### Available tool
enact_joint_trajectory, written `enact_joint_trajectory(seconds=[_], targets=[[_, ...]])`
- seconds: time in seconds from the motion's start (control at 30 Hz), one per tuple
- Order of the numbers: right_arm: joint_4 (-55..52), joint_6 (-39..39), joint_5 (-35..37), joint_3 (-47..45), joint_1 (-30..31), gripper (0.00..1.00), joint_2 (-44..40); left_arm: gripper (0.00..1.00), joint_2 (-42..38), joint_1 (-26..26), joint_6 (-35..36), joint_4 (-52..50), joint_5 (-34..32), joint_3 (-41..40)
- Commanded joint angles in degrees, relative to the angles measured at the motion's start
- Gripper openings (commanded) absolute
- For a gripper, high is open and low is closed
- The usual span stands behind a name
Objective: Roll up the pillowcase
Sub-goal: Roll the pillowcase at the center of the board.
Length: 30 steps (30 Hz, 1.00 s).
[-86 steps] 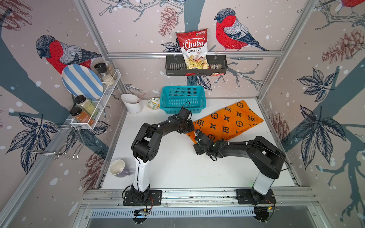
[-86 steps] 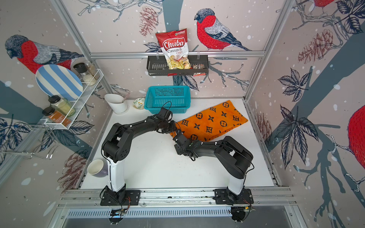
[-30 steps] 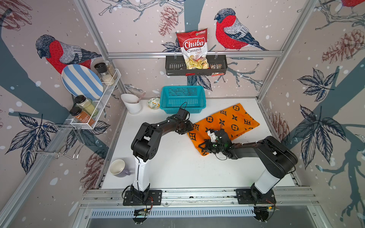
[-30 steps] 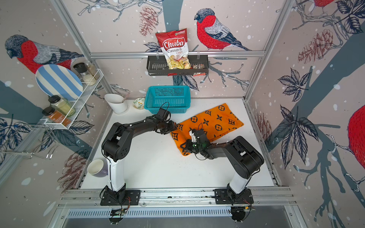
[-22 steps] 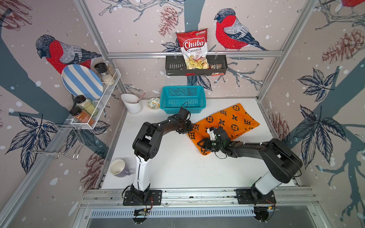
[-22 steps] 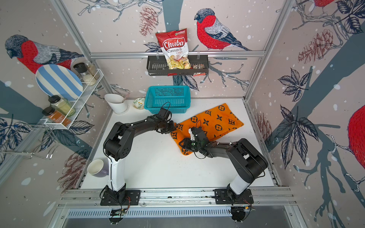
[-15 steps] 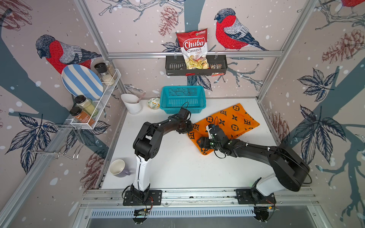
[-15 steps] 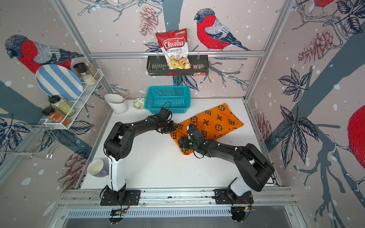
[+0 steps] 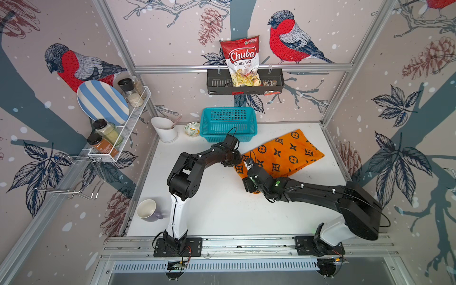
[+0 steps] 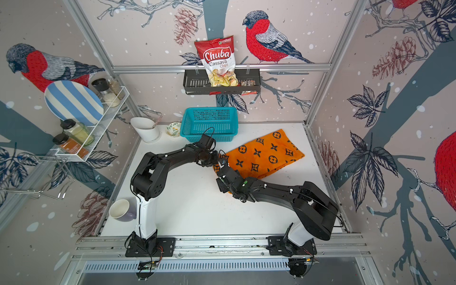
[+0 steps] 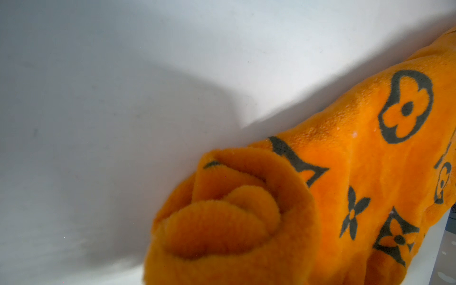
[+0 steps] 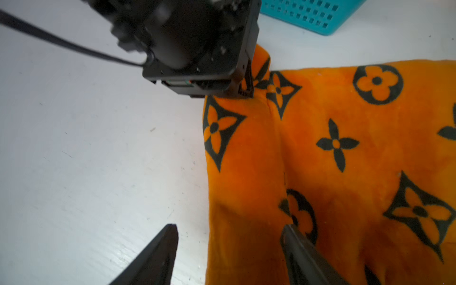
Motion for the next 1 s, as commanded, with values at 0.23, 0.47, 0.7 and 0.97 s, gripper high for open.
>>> enact_joint_trajectory(seconds=[0.23, 0.47, 0.7, 0.97], targets=[[-0.2, -1.8, 3.4, -2.1, -0.3, 0.79, 6.1, 0.4, 0.0, -0.5, 0.8, -3.9, -0.9, -1.2], [0.6, 0.0, 5.7, -4.4, -0.2, 0.6, 10.2, 0.46, -0.5, -0.6, 1.7, -4.3, -1.1, -0.6], [0.4, 3.1, 2.2, -2.7, 1.7, 0.16, 9.3, 0.61, -4.5, -0.3, 3.6, -8.2, -4.3, 2.4], [5.3, 10.8, -13.1, -3.1, -1.5, 0.0, 4.7, 0.8, -12.2, 0.5, 6.3, -11.4, -7.5, 2.6]])
